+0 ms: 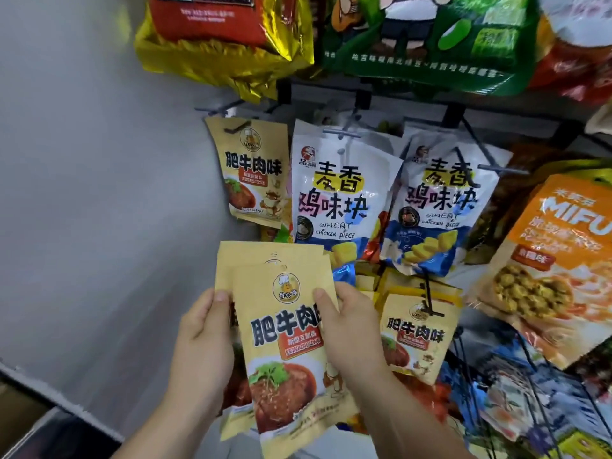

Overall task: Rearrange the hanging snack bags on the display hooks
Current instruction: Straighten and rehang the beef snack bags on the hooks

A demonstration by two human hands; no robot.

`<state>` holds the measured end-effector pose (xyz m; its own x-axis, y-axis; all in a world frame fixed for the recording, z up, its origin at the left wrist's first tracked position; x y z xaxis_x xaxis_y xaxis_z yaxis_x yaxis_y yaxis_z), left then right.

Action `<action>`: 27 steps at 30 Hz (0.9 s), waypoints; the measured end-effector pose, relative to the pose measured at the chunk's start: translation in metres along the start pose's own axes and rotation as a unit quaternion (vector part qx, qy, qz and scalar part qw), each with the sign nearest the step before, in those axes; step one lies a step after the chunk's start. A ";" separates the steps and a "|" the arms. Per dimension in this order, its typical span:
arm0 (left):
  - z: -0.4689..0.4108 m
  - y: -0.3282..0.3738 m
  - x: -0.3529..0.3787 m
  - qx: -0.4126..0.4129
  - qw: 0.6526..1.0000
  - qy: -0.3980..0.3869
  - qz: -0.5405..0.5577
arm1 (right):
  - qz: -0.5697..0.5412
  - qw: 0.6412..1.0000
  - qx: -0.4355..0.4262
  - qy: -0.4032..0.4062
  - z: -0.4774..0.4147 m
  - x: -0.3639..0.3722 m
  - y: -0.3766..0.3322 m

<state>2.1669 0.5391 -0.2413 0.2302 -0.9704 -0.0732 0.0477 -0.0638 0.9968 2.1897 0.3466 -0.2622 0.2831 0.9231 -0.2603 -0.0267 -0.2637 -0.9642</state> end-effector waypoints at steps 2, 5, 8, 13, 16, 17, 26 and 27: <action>0.005 0.010 -0.002 0.014 1.000 0.012 0.018 | -0.013 1.000 -0.008 -0.016 -0.006 0.007 -0.005; 0.004 0.016 -0.004 0.034 0.999 0.029 0.000 | -0.019 0.998 -0.045 -0.034 -0.017 0.017 -0.014; 0.001 0.011 -0.014 0.020 0.996 0.082 -0.010 | -0.037 0.996 -0.056 -0.055 -0.023 0.026 -0.016; 0.001 0.006 -0.030 0.014 0.985 0.168 -0.027 | -0.082 0.978 -0.043 -0.185 -0.032 0.044 -0.020; -0.003 0.002 -0.045 0.026 0.972 0.224 -0.067 | -0.052 0.966 -0.084 -0.239 -0.045 0.050 -0.040; -0.006 0.000 -0.050 0.029 0.967 0.238 -0.081 | -0.048 0.965 -0.101 -0.239 -0.053 0.054 -0.047; -0.027 -0.001 -0.071 0.065 0.945 0.311 -0.082 | -0.022 0.969 -0.195 -0.150 -0.114 0.074 -0.110; -0.030 0.000 -0.072 0.070 0.945 0.311 -0.078 | -0.027 0.971 -0.197 -0.131 -0.117 0.074 -0.115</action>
<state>2.1797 0.6162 -0.2371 0.7598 -0.6245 -0.1810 0.0097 -0.2674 0.9635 2.3264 0.4125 -0.1648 0.0189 0.9644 -0.2637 0.3646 -0.2522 -0.8964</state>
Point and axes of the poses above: each hand's wrist, its own z-axis away from the middle knuckle, its own x-axis out of the palm, y = z × x, the point moved 5 cm from there along -z, towards the middle knuckle, and after that the axes turned 8 degrees about -z, right-handed, at the moved point
